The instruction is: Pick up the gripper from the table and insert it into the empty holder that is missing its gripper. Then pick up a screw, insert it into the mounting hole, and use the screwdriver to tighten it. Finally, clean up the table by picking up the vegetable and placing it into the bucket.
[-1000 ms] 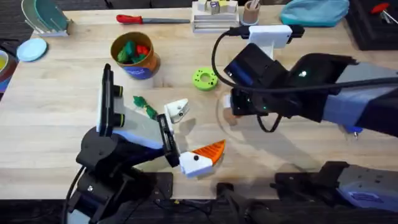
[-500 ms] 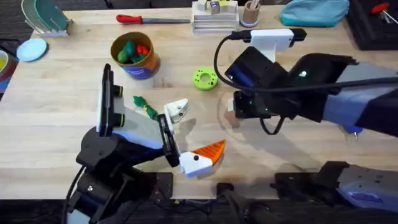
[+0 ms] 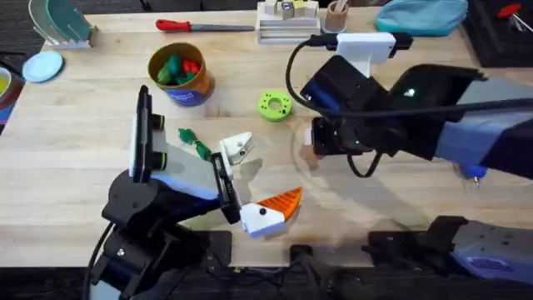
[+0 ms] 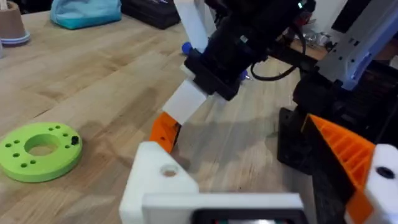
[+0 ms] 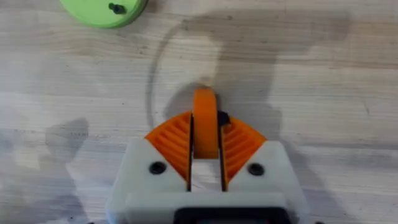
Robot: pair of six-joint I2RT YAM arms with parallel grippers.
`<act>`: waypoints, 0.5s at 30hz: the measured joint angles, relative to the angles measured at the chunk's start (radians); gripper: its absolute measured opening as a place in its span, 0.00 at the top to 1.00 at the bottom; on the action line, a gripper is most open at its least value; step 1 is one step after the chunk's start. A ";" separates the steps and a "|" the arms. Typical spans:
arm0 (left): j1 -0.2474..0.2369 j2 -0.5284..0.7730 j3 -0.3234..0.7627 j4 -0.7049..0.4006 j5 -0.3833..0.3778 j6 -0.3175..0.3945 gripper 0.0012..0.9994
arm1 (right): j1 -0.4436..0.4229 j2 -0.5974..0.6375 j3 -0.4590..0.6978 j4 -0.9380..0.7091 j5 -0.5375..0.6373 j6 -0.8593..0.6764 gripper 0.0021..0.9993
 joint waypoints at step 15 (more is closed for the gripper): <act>0.000 0.000 0.000 0.000 0.000 0.000 0.01 | 0.001 0.000 0.004 -0.024 -0.044 0.003 0.70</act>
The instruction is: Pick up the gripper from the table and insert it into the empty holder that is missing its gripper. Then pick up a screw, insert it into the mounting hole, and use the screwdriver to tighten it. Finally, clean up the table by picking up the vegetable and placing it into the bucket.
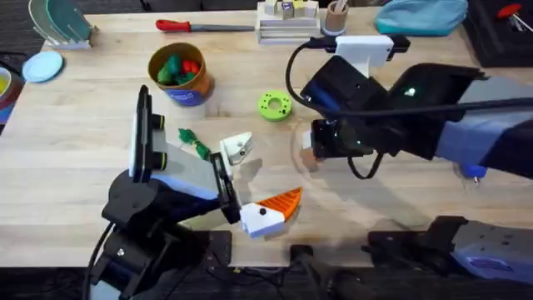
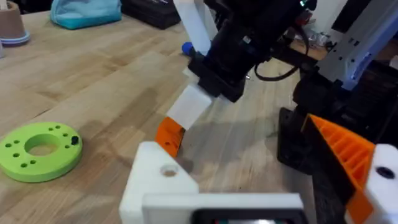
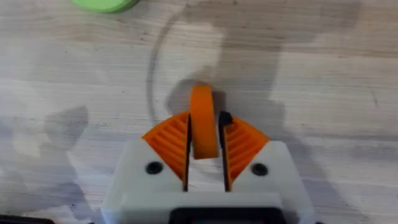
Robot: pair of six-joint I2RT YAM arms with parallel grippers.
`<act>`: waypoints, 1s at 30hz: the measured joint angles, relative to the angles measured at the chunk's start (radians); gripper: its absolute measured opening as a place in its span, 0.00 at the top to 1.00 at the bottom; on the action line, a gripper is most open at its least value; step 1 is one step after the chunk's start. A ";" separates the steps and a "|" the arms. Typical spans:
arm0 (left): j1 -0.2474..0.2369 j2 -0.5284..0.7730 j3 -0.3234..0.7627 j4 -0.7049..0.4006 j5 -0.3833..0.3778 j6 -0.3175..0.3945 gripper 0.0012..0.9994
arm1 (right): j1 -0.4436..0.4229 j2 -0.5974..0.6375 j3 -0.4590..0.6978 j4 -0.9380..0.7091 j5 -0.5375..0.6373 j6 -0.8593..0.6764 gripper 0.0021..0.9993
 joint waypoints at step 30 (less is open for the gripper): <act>0.000 0.000 0.000 0.000 0.002 0.000 0.01 | 0.002 -0.053 0.063 -0.106 -0.005 -0.029 0.93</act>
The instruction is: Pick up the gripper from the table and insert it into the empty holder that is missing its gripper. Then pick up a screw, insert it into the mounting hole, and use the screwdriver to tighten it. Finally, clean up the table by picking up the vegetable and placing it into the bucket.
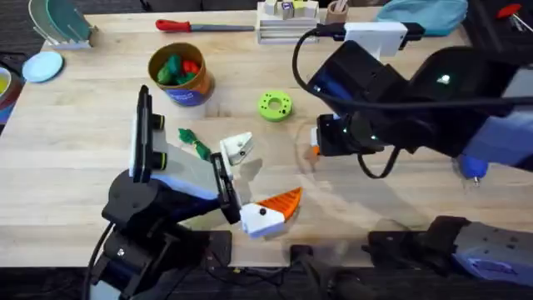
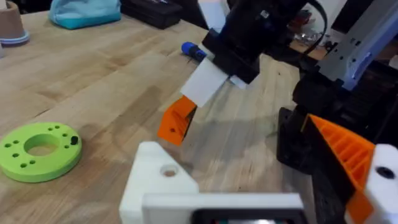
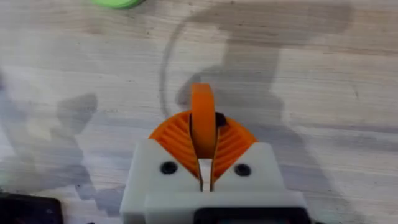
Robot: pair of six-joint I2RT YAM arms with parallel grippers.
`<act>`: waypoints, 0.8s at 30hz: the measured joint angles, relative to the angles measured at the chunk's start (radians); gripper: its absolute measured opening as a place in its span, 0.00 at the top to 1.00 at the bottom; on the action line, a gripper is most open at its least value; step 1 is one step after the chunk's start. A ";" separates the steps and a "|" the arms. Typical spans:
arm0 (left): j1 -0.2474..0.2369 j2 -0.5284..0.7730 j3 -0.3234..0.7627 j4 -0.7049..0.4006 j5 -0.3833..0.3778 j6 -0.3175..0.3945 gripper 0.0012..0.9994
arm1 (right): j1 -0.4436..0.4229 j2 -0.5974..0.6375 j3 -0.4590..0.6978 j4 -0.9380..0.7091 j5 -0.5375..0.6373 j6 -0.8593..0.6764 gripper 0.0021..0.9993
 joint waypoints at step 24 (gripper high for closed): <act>0.000 0.000 0.000 0.000 0.000 0.000 0.01 | -0.279 -0.186 0.001 0.046 -0.536 -0.448 0.98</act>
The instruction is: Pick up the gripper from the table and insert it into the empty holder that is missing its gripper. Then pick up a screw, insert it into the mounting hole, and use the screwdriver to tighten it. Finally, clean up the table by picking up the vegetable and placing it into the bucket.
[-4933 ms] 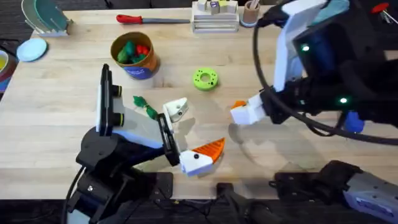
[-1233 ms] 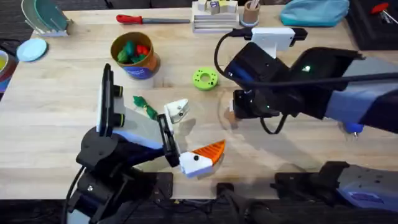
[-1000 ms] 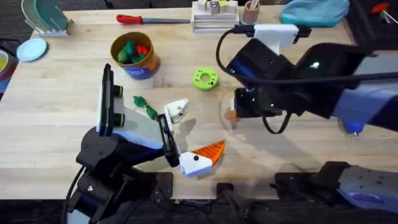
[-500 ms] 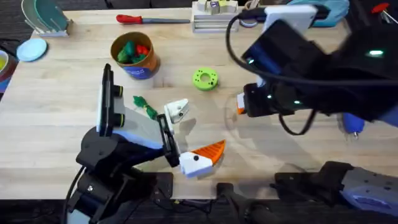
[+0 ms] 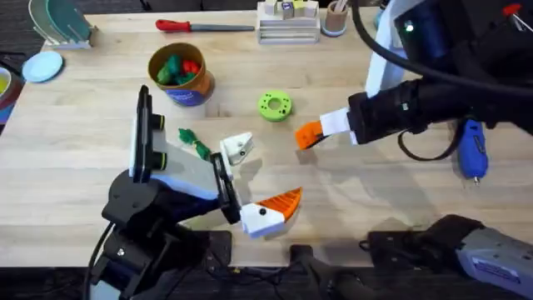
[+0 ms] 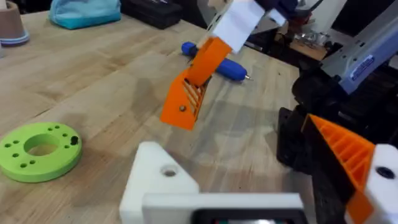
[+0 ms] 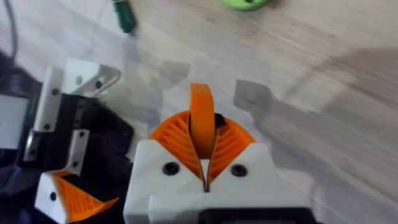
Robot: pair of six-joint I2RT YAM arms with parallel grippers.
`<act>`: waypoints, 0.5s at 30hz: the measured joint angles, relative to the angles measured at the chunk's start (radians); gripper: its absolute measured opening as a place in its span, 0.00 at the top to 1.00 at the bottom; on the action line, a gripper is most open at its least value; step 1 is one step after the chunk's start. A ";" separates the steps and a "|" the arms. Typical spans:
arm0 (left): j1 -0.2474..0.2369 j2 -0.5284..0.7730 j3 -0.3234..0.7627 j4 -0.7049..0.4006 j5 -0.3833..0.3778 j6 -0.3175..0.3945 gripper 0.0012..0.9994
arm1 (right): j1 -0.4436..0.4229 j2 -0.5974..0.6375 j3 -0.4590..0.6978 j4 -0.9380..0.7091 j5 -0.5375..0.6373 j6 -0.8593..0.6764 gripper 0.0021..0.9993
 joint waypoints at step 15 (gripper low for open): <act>0.000 0.000 0.000 0.000 0.000 0.000 0.01 | -0.137 0.000 -0.393 0.472 -0.554 0.075 0.99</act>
